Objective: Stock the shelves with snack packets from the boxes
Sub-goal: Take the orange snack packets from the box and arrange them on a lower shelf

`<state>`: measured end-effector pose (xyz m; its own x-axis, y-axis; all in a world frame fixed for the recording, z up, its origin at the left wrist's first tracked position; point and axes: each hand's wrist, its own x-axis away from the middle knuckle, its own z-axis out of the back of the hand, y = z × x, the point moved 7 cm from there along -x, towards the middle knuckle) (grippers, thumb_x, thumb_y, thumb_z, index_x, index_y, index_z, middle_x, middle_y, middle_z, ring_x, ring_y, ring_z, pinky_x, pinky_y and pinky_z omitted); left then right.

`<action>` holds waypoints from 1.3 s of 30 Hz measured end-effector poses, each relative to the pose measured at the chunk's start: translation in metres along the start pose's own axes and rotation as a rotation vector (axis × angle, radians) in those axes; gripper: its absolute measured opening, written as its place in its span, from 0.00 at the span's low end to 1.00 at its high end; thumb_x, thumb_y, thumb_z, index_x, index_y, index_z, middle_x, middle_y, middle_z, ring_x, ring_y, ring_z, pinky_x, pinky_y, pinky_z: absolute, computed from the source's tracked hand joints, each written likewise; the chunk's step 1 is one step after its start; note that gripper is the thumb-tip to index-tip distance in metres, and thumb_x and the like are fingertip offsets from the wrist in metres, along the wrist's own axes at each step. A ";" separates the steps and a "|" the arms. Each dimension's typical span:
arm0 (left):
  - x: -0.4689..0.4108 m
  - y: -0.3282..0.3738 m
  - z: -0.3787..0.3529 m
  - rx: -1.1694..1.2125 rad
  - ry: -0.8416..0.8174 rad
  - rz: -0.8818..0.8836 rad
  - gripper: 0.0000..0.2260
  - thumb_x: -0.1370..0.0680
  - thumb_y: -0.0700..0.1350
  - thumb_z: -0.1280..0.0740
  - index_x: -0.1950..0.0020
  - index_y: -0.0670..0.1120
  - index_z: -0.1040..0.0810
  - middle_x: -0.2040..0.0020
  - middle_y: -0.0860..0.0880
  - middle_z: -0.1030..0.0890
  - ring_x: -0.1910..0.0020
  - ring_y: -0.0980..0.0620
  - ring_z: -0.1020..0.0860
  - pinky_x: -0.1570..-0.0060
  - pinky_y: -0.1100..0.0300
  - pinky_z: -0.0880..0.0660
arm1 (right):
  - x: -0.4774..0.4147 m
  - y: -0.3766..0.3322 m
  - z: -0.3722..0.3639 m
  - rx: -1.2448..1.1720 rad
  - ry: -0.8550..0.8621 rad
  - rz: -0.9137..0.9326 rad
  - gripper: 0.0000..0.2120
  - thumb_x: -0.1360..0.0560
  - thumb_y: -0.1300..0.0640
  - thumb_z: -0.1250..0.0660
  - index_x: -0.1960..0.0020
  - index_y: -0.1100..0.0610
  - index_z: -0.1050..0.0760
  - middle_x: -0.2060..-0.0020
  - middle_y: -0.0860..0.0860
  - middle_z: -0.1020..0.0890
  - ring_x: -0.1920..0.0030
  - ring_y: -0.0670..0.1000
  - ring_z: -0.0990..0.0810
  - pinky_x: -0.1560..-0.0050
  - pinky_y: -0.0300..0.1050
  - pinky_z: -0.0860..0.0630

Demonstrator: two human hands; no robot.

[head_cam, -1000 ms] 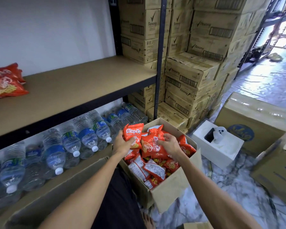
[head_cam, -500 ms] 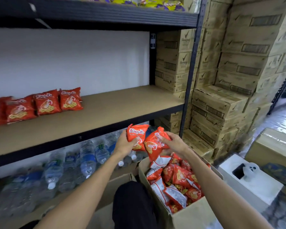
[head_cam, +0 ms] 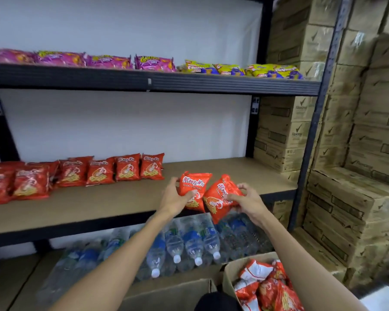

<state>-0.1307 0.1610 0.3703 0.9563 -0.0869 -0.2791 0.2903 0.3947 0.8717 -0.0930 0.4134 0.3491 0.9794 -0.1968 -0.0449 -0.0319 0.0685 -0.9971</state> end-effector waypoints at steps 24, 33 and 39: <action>-0.041 -0.122 0.239 -0.116 0.375 0.120 0.27 0.31 0.65 0.26 0.37 0.54 0.23 0.41 0.52 0.21 0.43 0.52 0.21 0.42 0.48 0.21 | -0.091 -0.039 -0.287 -0.186 -0.082 0.110 0.22 0.29 0.55 0.22 0.40 0.54 0.28 0.53 0.48 0.17 0.56 0.49 0.16 0.54 0.48 0.19; -0.046 -0.160 0.303 -0.114 0.492 0.111 0.32 0.28 0.56 0.24 0.28 0.49 0.28 0.38 0.53 0.20 0.39 0.54 0.21 0.38 0.55 0.23 | -0.124 -0.029 -0.380 -0.103 -0.104 0.189 0.26 0.28 0.53 0.23 0.37 0.54 0.31 0.51 0.48 0.18 0.55 0.44 0.19 0.58 0.37 0.22; -0.056 -0.180 0.343 -0.099 0.641 0.141 0.32 0.26 0.48 0.25 0.25 0.45 0.33 0.37 0.49 0.20 0.40 0.52 0.21 0.40 0.50 0.21 | -0.137 -0.030 -0.422 0.033 -0.134 0.219 0.45 0.37 0.30 0.24 0.32 0.57 0.30 0.41 0.52 0.18 0.41 0.54 0.19 0.36 0.58 0.23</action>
<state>-0.2245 -0.2187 0.3671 0.7663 0.5207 -0.3763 0.1302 0.4477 0.8846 -0.3107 0.0253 0.3596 0.9676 -0.0428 -0.2487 -0.2416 0.1271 -0.9620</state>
